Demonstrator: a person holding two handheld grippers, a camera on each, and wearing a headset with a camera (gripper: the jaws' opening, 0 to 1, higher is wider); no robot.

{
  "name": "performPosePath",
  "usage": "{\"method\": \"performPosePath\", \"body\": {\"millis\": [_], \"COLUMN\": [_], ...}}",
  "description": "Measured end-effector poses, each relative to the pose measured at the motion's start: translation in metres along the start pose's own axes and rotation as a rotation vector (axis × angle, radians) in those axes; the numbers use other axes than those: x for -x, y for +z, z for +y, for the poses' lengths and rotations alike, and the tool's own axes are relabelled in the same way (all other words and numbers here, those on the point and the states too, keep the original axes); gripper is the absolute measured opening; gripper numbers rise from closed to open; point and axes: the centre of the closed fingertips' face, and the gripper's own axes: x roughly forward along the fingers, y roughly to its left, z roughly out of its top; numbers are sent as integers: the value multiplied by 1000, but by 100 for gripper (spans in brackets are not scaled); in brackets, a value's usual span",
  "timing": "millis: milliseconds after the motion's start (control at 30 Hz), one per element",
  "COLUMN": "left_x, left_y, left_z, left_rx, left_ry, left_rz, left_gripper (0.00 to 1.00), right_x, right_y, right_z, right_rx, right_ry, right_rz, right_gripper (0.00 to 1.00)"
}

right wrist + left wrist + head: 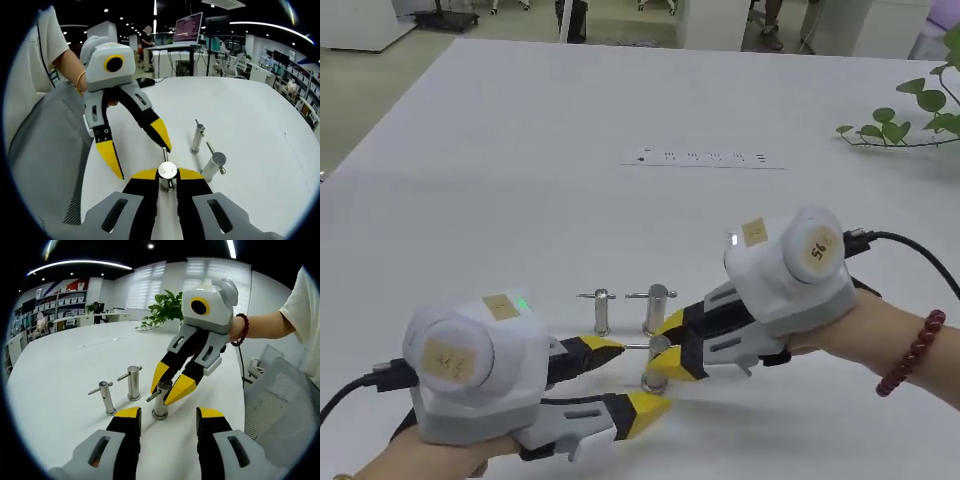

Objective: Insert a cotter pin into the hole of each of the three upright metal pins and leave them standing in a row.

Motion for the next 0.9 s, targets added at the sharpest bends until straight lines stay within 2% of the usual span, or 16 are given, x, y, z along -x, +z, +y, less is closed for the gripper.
{"method": "performPosePath", "body": {"millis": [133, 300, 500, 700, 900], "left_x": [4, 12, 17, 19, 20], "left_y": [2, 6, 10, 12, 13], "left_z": [0, 5, 7, 1, -5], "left_rx": [10, 23, 28, 2, -27], "left_ry": [9, 45, 56, 40, 31], "left_rz": [-4, -26, -44, -57, -57], "left_gripper": [44, 46, 48, 52, 53], "right_x": [7, 18, 27, 31, 32], "right_y": [-4, -12, -18, -20, -22], "right_z": [-8, -21, -34, -43, -47], "right_rx": [-4, -15, -20, -23, -15], "right_ry": [-19, -51, -80, -103, -106], "right_rz": [6, 13, 23, 28, 38], "right_gripper": [14, 14, 14, 14, 14]}}
